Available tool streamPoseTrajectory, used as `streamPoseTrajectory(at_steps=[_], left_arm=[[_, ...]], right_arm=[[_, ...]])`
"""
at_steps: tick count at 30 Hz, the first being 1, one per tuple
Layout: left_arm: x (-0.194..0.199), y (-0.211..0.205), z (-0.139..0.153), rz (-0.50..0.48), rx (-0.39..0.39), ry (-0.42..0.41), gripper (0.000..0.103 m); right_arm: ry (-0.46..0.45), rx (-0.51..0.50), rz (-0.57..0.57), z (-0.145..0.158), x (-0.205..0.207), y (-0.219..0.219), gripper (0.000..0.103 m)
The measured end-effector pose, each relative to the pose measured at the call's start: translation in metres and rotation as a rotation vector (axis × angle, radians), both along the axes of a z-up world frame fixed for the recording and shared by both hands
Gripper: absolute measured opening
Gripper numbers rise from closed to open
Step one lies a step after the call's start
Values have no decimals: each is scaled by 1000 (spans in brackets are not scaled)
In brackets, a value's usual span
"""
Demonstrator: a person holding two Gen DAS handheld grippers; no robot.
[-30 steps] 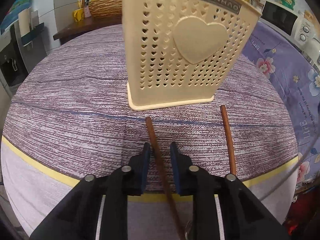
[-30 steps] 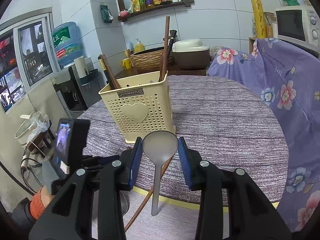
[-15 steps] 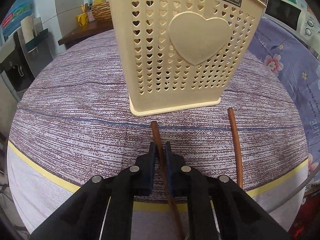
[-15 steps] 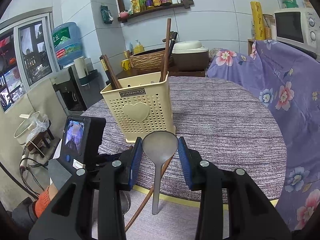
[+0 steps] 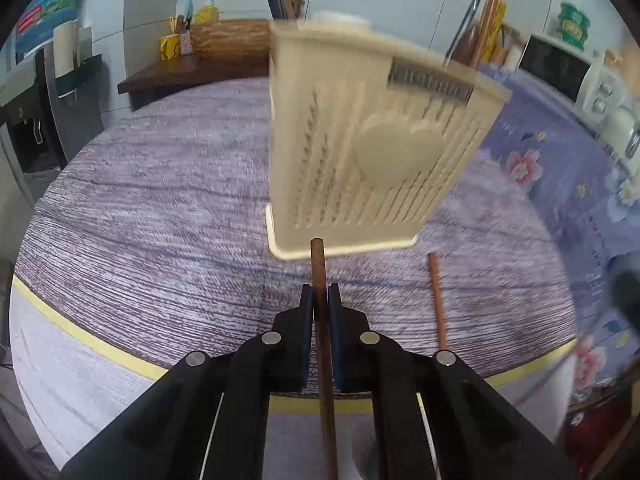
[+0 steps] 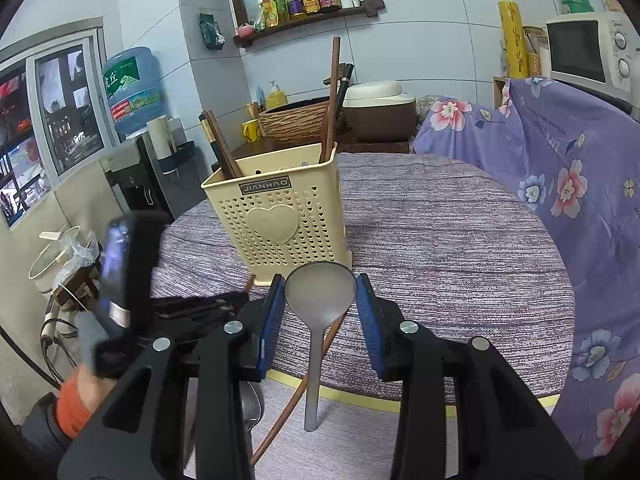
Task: Organize utensils
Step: 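Carry the plastic spoon with the right tool while the left tool carries the chopstick into the holder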
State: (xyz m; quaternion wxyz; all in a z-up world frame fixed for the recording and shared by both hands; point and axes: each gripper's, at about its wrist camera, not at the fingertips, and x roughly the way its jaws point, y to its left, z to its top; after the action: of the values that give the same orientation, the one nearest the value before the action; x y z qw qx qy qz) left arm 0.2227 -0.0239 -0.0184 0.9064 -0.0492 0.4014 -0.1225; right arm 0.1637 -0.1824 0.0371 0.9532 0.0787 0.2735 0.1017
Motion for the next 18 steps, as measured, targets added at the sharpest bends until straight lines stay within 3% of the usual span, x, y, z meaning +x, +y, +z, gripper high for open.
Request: streamPoseTrajectory(at_steps=[3, 8, 18], left_arm=[[-17, 18, 36, 11, -58, -87, 8], [-44, 42, 83, 41, -92, -227, 8], [-48, 57, 93, 45, -126, -268, 8]], right_arm=[[2, 1, -4, 0, 0, -1, 37], [3, 7, -12, -1, 0, -3, 37], [-5, -8, -3, 0, -1, 3, 37]])
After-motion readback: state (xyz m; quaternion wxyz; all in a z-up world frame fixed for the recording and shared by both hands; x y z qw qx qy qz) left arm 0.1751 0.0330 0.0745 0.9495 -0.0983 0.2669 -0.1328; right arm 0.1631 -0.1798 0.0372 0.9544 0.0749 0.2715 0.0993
